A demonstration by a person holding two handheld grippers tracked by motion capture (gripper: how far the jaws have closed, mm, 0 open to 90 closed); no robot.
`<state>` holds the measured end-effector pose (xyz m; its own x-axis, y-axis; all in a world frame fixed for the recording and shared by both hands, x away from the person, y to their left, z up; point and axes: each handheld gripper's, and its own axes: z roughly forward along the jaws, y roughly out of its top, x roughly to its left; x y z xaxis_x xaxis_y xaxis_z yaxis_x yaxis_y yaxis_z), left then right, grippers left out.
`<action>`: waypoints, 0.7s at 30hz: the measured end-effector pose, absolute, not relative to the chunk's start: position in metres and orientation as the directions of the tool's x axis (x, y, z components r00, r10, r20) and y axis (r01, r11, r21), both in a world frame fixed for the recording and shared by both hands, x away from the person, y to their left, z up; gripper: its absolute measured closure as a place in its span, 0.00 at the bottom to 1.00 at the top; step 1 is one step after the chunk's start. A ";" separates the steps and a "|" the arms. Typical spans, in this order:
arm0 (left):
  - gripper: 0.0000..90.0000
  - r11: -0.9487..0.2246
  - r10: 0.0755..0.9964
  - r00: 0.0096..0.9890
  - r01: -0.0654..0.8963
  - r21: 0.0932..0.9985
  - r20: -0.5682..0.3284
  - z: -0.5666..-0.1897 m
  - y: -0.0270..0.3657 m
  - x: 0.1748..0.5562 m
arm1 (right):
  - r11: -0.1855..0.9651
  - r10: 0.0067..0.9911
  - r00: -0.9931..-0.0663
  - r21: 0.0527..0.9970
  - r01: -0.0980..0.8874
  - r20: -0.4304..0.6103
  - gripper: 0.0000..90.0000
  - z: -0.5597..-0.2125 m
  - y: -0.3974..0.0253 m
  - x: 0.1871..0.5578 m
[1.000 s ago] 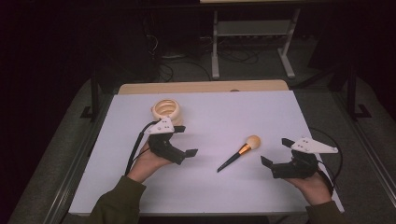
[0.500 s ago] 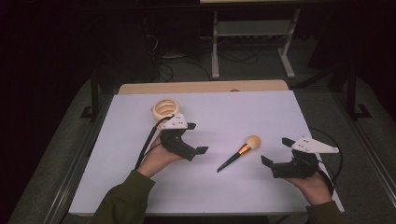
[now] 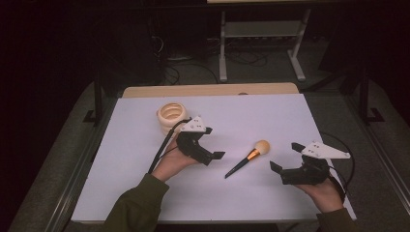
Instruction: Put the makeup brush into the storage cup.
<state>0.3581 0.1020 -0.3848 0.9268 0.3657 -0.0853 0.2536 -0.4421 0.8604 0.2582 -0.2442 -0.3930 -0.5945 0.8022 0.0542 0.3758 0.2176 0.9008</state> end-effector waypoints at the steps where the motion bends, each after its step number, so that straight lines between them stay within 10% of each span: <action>1: 0.00 -0.446 0.364 0.927 0.256 0.857 -0.087 -0.385 0.101 0.359 | 0.218 0.802 -0.595 0.901 0.376 0.054 0.00 -0.393 -0.244 0.258; 21: 0.00 -0.514 0.339 0.935 0.273 0.813 -0.099 -0.395 0.069 0.372 | 0.216 0.801 -0.596 0.899 0.381 0.060 0.00 -0.394 -0.243 0.259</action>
<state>0.3719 0.0693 -0.3950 0.9354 0.3393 -0.0989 0.2725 -0.5141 0.8133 0.2587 -0.2431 -0.3941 -0.5956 0.8010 0.0602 0.3813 0.2160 0.8989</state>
